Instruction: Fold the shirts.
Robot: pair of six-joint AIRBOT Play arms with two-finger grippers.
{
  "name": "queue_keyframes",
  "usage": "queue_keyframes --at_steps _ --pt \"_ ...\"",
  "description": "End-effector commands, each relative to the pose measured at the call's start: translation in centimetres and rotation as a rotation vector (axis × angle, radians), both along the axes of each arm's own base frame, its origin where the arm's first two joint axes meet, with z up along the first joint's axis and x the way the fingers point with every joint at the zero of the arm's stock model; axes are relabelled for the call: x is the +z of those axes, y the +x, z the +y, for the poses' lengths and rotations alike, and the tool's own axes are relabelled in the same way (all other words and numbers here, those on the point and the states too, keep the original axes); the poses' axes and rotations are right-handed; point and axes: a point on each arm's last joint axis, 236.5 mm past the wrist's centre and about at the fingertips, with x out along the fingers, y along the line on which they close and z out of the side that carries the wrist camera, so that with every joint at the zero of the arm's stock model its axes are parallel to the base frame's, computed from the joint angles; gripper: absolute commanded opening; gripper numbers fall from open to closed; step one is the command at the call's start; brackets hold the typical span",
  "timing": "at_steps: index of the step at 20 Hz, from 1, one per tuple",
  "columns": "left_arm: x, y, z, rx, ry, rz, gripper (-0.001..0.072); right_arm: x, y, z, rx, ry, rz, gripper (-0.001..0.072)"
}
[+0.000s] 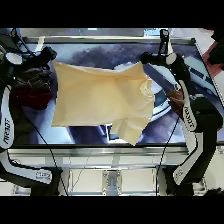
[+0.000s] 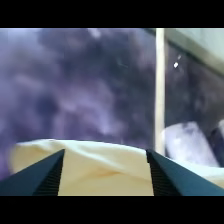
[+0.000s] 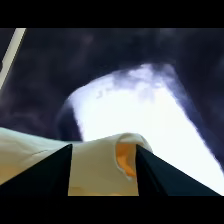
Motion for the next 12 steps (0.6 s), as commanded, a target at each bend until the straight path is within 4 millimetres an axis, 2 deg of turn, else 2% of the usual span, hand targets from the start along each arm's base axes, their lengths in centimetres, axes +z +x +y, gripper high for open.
queue_keyframes --at_steps 1,2,3,4,5,6,7,8,9,10,12 --pt "2.7 1.7 0.4 0.020 -0.041 -0.095 0.0595 -0.1 0.7 -0.7 -0.025 -0.035 -0.031 0.0446" --pt "5.0 1.2 0.7 -0.008 -0.005 -0.129 0.0588 0.8 -0.3 -2.8 -0.020 -0.096 -0.005 0.0445" --pt "7.4 0.4 1.2 -0.038 0.037 -0.160 0.0574 1.5 -1.7 -5.8 -0.041 -0.166 0.045 0.0445" --pt "9.7 -1.1 2.0 -0.072 0.096 -0.176 0.0574 2.2 -3.5 -9.7 -0.089 -0.241 0.110 0.0446" --pt "10.7 -2.9 3.0 -0.100 0.168 -0.159 0.0573 2.8 -6.0 -14.3 -0.162 -0.306 0.198 0.0446" --pt "10.4 -5.2 4.5 -0.115 0.246 -0.091 0.0540 3.2 -8.6 -17.9 -0.213 -0.336 0.279 0.0446" --pt "9.1 -7.6 5.9 -0.133 0.314 0.006 0.0446 3.7 -11.2 -20.5 -0.238 -0.326 0.351 0.0446" --pt "7.4 -10.1 7.4 -0.152 0.364 0.119 0.0396 4.1 -13.5 -21.9 -0.224 -0.293 0.401 0.0446" --pt "5.8 -12.3 8.8 -0.154 0.386 0.216 0.0396 4.2 -15.3 -22.5 -0.210 -0.236 0.431 0.0445" --pt "4.2 -14.4 9.4 -0.161 0.359 0.293 0.0396 3.9 -17.2 -22.4 -0.184 -0.165 0.464 0.0445" --pt "1.2 -17.2 8.9 -0.172 0.250 0.355 0.0396 1.8 -20.8 -20.7 -0.103 -0.025 0.534 0.0433"
